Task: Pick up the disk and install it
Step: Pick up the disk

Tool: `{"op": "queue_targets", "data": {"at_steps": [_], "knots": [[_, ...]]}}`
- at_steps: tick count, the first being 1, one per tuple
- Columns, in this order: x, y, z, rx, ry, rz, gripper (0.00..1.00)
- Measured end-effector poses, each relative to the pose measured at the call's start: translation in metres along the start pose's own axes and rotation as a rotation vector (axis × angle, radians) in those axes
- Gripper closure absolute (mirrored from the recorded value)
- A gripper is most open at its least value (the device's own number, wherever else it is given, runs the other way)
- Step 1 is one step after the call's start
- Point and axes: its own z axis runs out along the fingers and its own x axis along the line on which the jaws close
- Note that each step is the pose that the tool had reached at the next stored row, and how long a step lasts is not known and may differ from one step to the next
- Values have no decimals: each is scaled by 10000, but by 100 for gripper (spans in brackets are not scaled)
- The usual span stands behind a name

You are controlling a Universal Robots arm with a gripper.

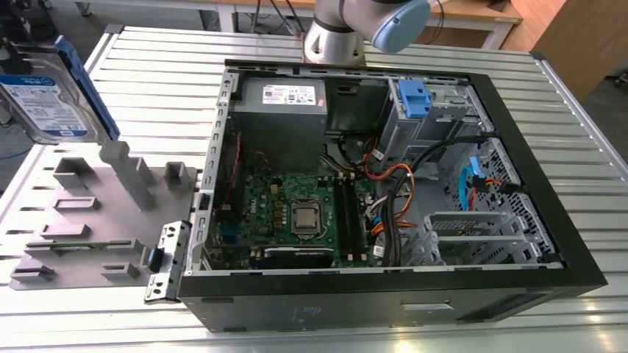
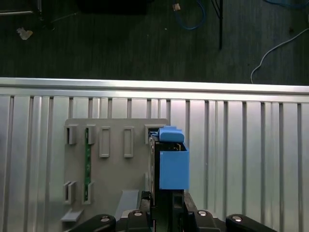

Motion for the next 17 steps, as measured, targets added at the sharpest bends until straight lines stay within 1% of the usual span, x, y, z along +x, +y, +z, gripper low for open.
{"op": "queue_targets", "data": {"at_steps": [10, 15, 17], "knots": [[-14, 13, -404, -1, 1, 0, 65], [-21, 19, -583, 0, 0, 0, 65], [-22, 20, -636, -1, 0, 0, 65]]}}
